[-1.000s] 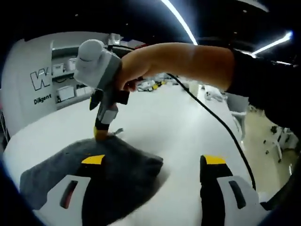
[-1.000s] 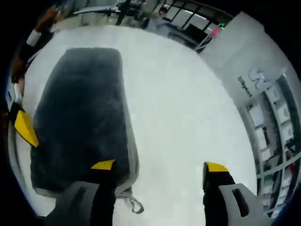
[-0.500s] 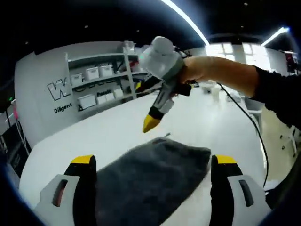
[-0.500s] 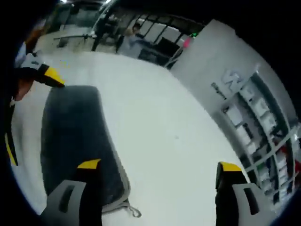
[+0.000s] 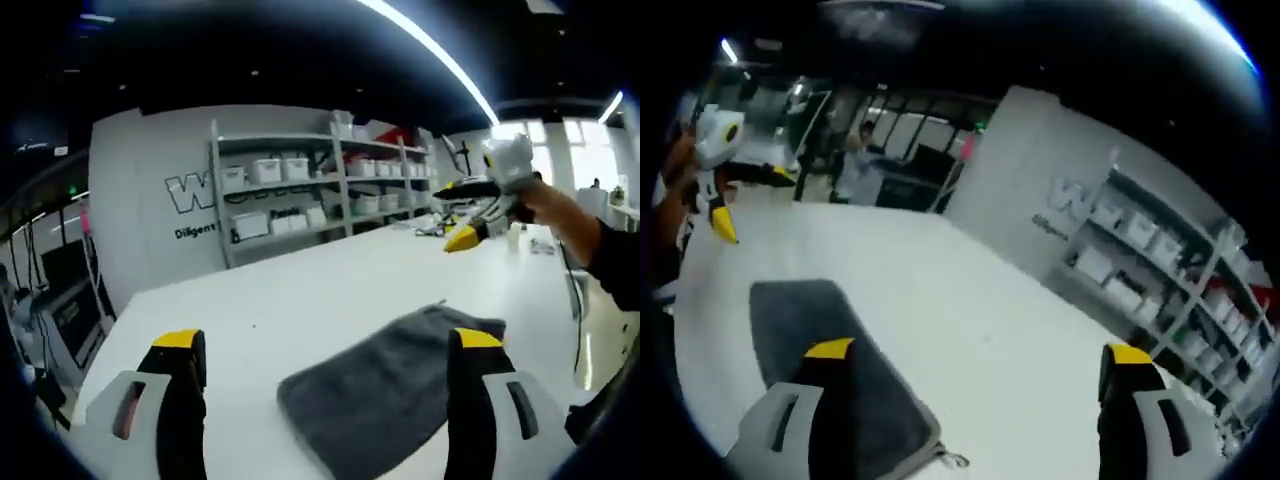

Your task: Open the folded towel by lifting each exposed corner and separating the folded layers until the towel lies flat within the target outline without major curled edges

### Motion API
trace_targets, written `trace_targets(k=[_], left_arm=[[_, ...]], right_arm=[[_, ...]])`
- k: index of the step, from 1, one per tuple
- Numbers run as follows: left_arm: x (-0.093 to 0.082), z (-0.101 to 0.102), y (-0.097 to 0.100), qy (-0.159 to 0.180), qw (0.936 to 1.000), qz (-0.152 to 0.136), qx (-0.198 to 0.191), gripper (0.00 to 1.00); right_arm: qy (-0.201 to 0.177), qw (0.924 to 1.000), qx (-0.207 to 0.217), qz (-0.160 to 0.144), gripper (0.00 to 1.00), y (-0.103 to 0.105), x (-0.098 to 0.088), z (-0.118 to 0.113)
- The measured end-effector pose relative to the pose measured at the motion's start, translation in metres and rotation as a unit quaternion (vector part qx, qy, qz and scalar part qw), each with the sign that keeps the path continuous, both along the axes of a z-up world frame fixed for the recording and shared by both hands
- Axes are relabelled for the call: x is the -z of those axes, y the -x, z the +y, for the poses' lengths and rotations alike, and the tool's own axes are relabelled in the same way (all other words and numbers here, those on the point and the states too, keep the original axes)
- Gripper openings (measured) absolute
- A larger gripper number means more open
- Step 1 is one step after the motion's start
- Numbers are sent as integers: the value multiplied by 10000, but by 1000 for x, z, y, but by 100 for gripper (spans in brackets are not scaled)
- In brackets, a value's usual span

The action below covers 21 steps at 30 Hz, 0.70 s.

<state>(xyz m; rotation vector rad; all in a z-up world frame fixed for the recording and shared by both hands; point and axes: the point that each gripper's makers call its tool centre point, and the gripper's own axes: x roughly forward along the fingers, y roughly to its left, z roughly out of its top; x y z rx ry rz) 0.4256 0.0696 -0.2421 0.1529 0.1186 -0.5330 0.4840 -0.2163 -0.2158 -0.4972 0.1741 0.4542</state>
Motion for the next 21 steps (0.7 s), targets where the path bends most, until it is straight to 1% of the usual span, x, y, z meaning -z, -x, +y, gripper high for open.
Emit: trace_targets(k=[2,4,5,6,7,9,14,18,19,21], left_arm=[[2,11,3,65,10000,-23,-71,99],[3,22,4,61,9999,-34,-134,98],[5,29,6,46,9998,-67,-180,97],[6,34,7,28,9998,-90,-187,95],[8,39,8,32,9998,-75,-202,94],[11,46,10,75,9997,-54,-223,95],[23,56,13,97,9996,24,-250,98],[34,59,16,135,9995,56,-282,99],[36,59,16,138,9995,33,-298,99],[38,62,16,154,9992,9,-372,99]], right_arm=[[-89,9998,117,-127,100,7,-3,-6],[-177,9996,184,-137,100,15,-2,-11],[-455,9984,294,-173,100,21,-3,-15],[-616,9973,322,-227,100,26,-4,-17],[-650,9970,348,-224,100,31,-2,-20],[-740,9959,453,-251,100,42,2,-26],[-826,9937,680,-337,100,69,13,-35],[-926,9914,819,-433,100,89,19,-42],[-968,9907,847,-436,100,93,21,-44],[-1122,9894,866,-322,100,100,31,-46]])
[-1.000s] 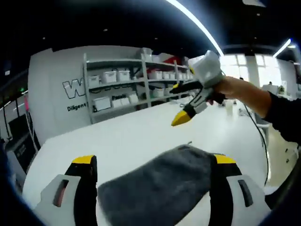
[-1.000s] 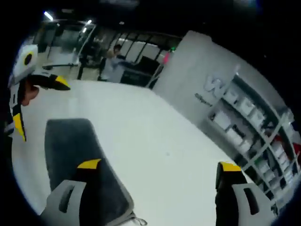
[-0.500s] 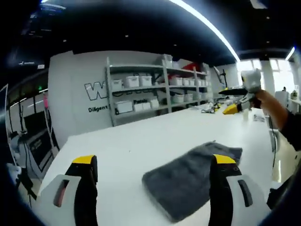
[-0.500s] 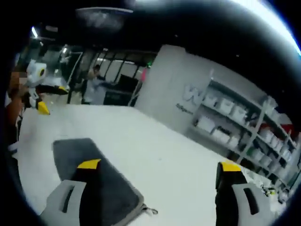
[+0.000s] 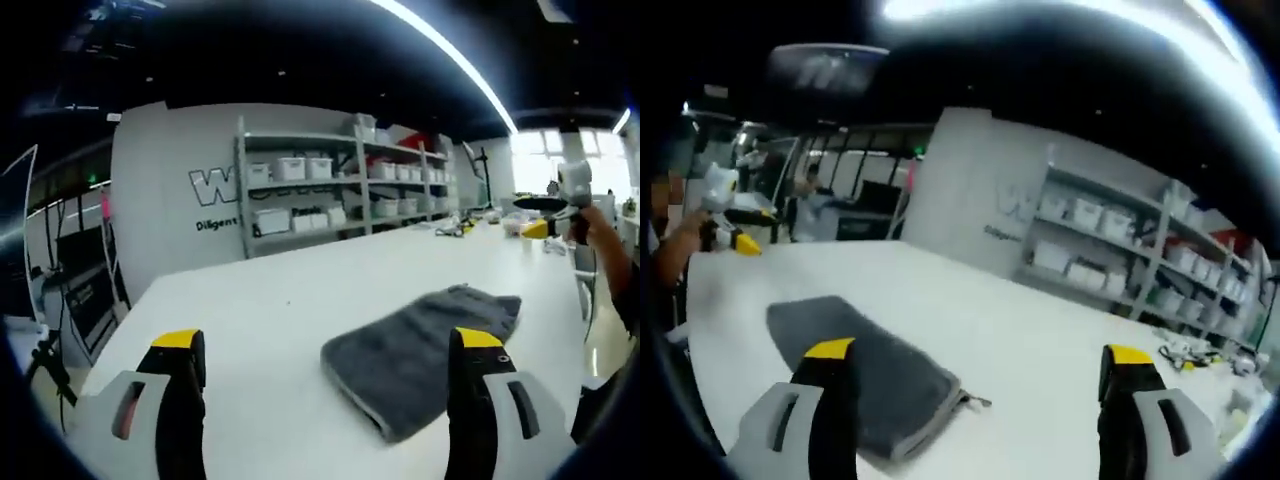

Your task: Open the folded towel by lifting each exposed corner and separating the folded layers until the towel lies flat within the target outline without major curled edges

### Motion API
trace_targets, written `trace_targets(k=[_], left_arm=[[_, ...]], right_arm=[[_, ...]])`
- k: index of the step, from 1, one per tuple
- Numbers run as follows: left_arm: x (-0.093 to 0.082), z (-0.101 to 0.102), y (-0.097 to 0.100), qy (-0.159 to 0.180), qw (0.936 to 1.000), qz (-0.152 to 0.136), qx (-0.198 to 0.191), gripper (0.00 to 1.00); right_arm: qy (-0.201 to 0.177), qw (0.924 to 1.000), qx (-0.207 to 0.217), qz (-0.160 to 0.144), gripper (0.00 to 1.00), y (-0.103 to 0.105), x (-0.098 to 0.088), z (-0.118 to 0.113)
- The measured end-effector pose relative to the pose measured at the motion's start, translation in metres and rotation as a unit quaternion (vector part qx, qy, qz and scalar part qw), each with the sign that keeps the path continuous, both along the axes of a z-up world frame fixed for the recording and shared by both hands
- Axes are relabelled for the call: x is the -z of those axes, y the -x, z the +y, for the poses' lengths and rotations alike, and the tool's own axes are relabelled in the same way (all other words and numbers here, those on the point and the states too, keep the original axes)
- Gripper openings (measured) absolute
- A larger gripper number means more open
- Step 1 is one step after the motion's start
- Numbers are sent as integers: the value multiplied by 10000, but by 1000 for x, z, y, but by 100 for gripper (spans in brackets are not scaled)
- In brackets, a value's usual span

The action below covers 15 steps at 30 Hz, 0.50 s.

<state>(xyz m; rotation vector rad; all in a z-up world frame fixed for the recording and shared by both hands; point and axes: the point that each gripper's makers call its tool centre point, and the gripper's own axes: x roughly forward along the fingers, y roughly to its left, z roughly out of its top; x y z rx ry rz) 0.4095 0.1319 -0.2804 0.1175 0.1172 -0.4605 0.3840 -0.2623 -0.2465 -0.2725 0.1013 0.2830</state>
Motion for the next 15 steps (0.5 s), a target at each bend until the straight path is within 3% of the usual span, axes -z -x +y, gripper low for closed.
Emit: trace_targets(k=[4,9,15], left_arm=[[4,4,0,41,10000,6,-82,99],[31,2,-3,-395,9989,216,-123,99],[31,1,-5,-122,9994,309,11,97]], right_arm=[[-103,9999,7,107,100,4,12,-4],[-103,9997,-24,226,100,5,24,-1],[-194,9995,80,229,100,2,31,-5]])
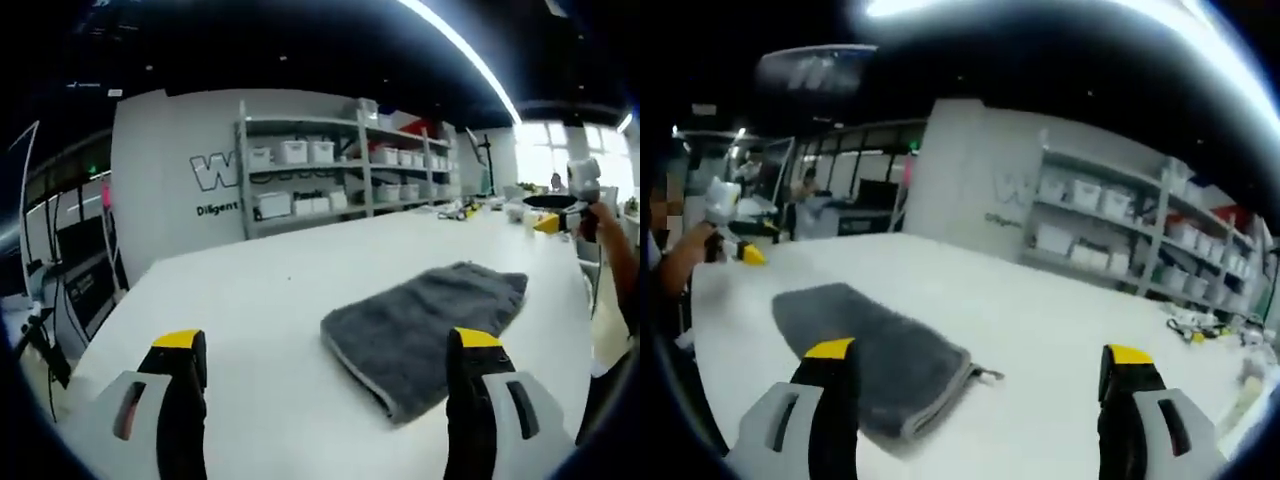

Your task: Open the folded towel by lifting each exposed corner and separating the folded layers until the towel lies flat within the target outline without major curled edges

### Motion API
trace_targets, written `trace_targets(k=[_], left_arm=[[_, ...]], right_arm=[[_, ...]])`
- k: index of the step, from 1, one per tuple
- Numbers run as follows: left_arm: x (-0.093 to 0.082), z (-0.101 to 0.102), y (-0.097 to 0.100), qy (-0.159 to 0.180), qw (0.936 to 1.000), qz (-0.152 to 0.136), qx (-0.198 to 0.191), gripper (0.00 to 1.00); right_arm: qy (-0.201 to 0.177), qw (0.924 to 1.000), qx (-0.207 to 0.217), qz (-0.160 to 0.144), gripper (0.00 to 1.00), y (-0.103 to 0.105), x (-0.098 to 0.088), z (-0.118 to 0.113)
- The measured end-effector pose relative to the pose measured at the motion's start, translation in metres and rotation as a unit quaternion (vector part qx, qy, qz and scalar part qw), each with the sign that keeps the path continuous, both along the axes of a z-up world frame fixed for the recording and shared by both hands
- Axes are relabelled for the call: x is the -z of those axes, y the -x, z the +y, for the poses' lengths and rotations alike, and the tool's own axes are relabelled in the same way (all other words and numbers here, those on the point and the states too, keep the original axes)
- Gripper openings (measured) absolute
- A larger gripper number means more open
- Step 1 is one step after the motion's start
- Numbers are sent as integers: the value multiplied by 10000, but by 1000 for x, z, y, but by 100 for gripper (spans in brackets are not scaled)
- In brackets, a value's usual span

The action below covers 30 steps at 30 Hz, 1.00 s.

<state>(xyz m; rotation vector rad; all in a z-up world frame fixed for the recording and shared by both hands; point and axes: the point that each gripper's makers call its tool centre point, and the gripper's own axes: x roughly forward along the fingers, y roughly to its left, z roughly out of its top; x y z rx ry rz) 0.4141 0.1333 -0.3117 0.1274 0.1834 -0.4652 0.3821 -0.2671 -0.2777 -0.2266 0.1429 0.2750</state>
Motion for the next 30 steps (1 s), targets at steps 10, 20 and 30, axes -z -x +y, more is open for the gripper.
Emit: trace_targets(k=[10,20,30], left_arm=[[31,-8,1,-235,9984,477,189,87],[47,-12,5,-201,9963,771,332,67],[66,-32,10,-230,9924,1029,636,50]], right_arm=[[-22,9999,13,117,100,-1,15,3],[4,9995,-200,247,98,2,32,16],[-72,9981,-298,526,86,-1,55,21]])
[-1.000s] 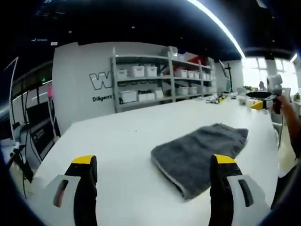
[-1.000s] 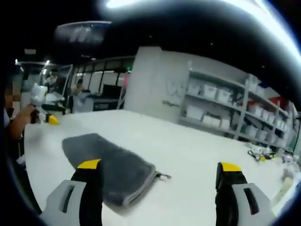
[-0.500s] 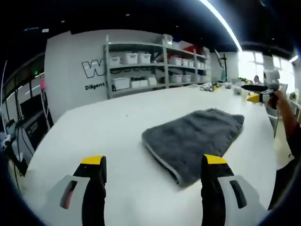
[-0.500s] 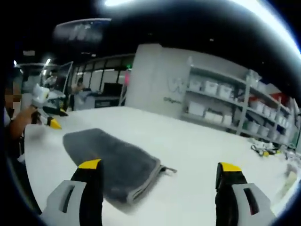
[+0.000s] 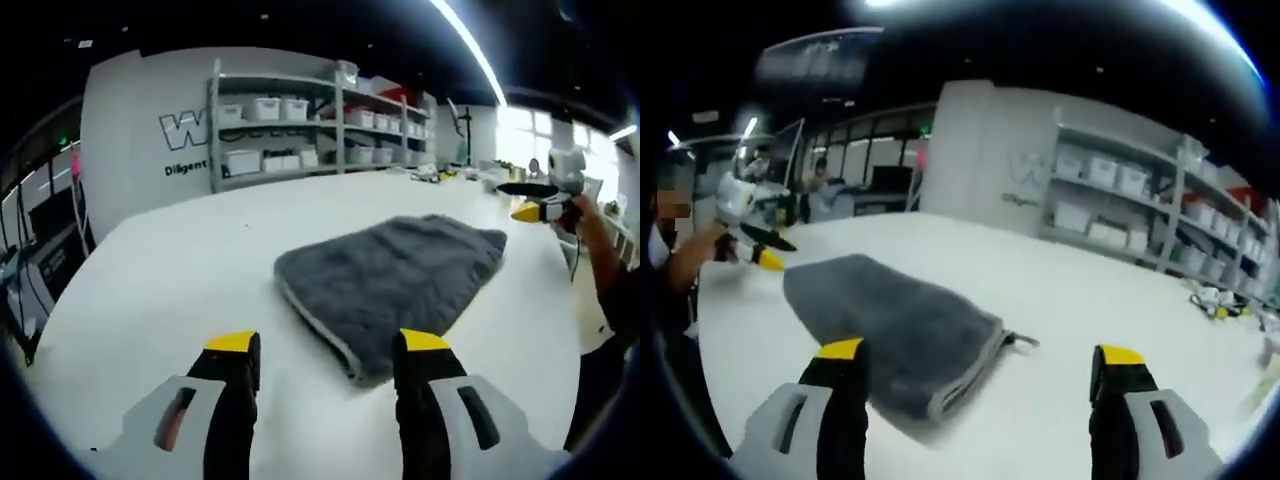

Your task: Open the folded towel by lifting each exposed corner and separating the folded layers until the towel lies flat within the target outline without major curled edges

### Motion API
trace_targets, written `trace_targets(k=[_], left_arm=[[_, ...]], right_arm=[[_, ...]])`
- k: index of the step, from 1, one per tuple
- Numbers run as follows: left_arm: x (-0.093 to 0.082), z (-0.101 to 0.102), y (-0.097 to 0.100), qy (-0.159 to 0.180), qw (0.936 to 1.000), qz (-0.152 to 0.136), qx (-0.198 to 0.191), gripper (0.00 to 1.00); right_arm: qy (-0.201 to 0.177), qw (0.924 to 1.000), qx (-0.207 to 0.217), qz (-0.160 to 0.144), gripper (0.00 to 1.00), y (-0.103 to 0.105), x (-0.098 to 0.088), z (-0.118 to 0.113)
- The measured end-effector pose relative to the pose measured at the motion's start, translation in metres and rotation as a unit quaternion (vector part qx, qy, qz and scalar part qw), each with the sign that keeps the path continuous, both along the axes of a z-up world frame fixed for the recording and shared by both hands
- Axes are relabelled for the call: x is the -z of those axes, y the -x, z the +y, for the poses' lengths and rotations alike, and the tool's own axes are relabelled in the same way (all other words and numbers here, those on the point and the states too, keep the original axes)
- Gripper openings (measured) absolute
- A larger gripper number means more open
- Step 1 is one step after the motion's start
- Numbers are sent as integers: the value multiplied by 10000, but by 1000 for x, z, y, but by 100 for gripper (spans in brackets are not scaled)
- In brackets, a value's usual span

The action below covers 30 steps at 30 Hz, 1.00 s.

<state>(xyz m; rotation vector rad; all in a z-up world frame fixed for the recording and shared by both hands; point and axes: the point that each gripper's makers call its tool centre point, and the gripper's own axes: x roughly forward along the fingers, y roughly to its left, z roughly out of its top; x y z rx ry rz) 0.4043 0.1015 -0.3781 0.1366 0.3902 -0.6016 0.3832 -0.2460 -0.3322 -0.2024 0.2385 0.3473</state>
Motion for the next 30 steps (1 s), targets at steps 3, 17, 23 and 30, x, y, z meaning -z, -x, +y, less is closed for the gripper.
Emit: trace_targets(k=[3,17,23,30], left_arm=[[5,-9,1,34,9999,101,89,46],[15,-13,1,132,9993,334,51,30],[21,-18,3,139,9988,447,105,24],[26,-19,7,-123,9988,438,191,12]], right_arm=[[78,9999,10,125,83,-6,10,0],[88,9975,-341,615,37,2,44,24],[65,9963,-397,755,33,0,55,31],[179,9939,-467,984,17,-3,68,27]])
